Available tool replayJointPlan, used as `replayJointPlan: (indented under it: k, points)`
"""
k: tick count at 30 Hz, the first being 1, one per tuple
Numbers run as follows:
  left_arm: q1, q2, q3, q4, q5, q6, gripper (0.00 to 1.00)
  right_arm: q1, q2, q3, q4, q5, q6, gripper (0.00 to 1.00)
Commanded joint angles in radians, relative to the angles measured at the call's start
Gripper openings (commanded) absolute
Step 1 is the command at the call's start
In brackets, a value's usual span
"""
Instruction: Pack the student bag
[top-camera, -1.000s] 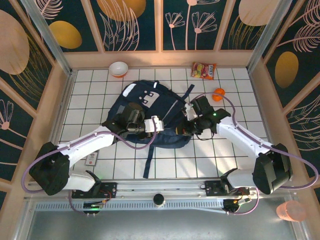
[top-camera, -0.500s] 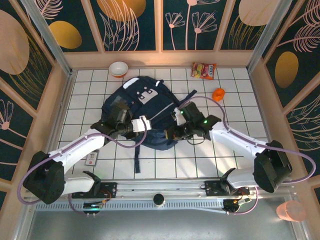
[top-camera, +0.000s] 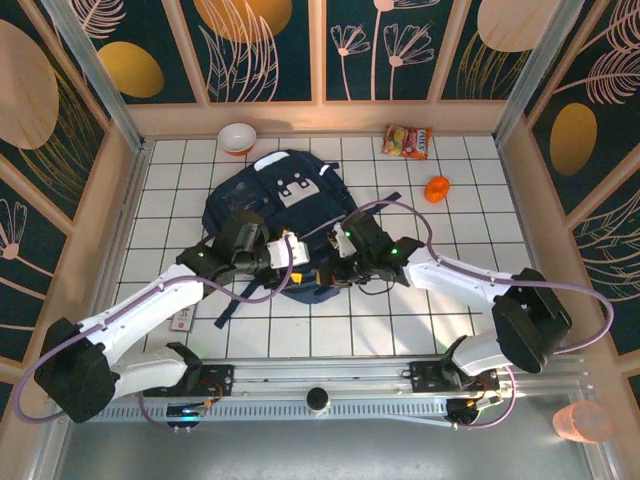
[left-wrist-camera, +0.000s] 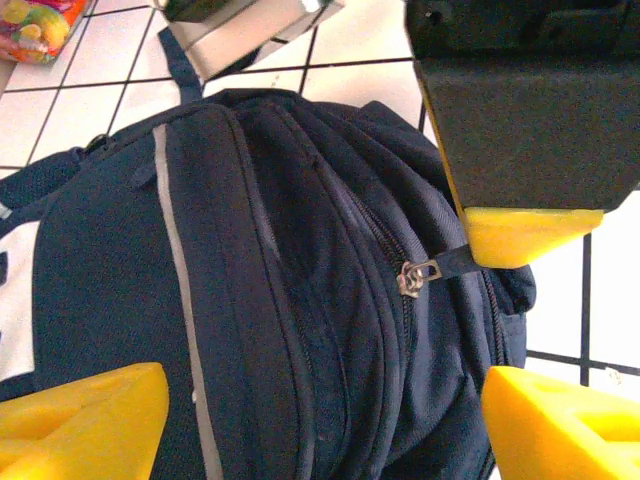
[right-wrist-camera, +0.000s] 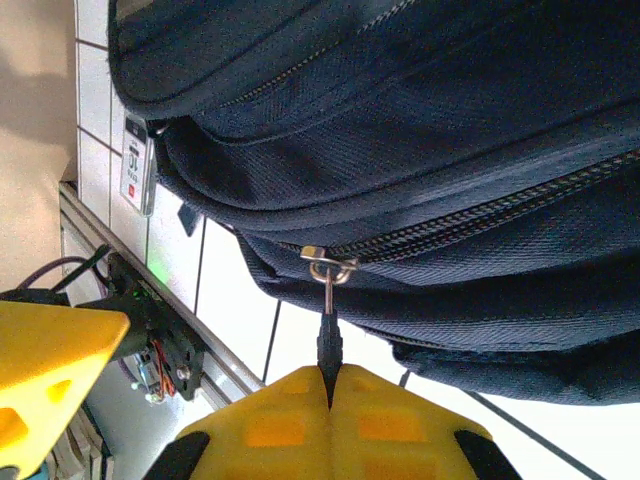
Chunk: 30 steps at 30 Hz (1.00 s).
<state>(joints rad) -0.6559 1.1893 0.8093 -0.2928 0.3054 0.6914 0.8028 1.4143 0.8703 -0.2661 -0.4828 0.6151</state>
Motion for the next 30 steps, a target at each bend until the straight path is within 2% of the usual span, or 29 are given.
replayJointPlan:
  k: [1,4,8,9,10,11,12,16,22,30]
  points:
    - [0.002,0.071,0.002,0.018,-0.028,-0.010,0.82,-0.017,-0.002,0.038,-0.017,-0.025,-0.039,0.00]
    - [0.002,0.124,0.006,0.039,-0.069,0.014,0.79,-0.022,0.004,0.043,-0.012,-0.023,-0.044,0.00]
    - [0.003,0.166,0.011,0.026,-0.041,0.044,0.77,-0.026,0.012,0.041,0.004,-0.021,-0.047,0.00]
    - [0.002,0.170,0.008,0.029,-0.030,0.046,0.72,-0.027,0.015,0.044,0.006,-0.021,-0.051,0.00]
    - [0.002,0.170,0.004,0.032,-0.024,0.043,0.65,-0.027,0.019,0.045,0.007,-0.022,-0.056,0.00]
    - [0.002,0.169,0.000,0.039,-0.018,0.036,0.51,-0.028,0.024,0.048,0.008,-0.023,-0.063,0.00]
    - [0.001,0.166,-0.005,0.047,-0.011,0.028,0.41,-0.029,0.027,0.051,0.008,-0.023,-0.070,0.00]
    - [0.001,0.139,-0.025,0.064,0.056,0.013,0.10,-0.035,0.051,0.074,0.003,-0.027,-0.113,0.00]
    - [0.001,0.108,-0.038,0.074,0.086,0.007,0.06,-0.040,0.093,0.108,-0.002,-0.027,-0.147,0.00]
    - [0.002,0.106,-0.024,0.061,0.104,0.021,0.06,-0.041,0.124,0.143,-0.004,-0.013,-0.152,0.16]
